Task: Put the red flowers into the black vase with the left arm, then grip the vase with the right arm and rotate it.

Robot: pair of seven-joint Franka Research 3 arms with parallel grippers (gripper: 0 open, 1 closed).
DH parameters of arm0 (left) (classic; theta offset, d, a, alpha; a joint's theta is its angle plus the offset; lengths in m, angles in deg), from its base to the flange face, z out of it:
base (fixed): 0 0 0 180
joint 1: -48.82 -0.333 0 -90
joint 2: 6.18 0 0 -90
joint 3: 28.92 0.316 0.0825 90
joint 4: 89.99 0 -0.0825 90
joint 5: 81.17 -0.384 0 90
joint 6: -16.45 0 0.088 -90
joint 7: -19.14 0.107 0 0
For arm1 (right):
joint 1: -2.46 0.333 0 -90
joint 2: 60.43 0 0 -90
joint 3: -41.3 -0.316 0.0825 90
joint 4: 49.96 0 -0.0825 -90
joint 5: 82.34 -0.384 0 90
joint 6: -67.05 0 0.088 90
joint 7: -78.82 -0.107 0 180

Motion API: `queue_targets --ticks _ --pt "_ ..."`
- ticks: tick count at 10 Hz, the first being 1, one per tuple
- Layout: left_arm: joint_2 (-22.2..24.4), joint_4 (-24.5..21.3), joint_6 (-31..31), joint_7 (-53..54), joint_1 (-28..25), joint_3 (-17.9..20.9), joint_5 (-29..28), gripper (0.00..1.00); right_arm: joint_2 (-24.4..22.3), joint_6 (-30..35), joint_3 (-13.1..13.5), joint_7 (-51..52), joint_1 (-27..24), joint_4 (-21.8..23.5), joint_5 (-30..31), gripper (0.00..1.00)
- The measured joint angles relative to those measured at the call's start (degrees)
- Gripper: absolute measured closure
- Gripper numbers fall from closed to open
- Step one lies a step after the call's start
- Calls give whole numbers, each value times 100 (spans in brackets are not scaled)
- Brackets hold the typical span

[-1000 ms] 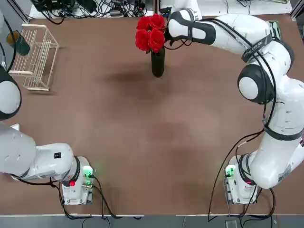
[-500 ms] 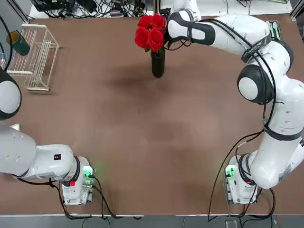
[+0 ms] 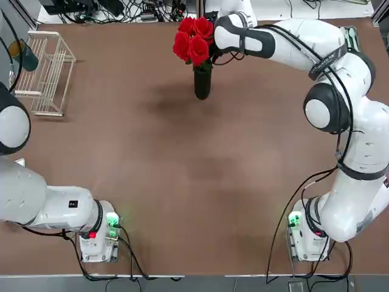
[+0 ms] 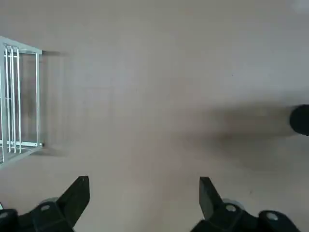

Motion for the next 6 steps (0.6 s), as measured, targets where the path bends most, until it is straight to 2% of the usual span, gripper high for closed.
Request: queue_targets --ticks 1,4,6 --pt "-17 9 19 0 -28 7 0 0 0 0 -1 0 23 -4 8 67" --pt "-23 39 174 -1 -144 61 -30 0 10 12 2 0 55 7 30 74" --pt "-23 50 180 -1 -279 70 -29 0 7 159 0 1 83 -23 277 75"
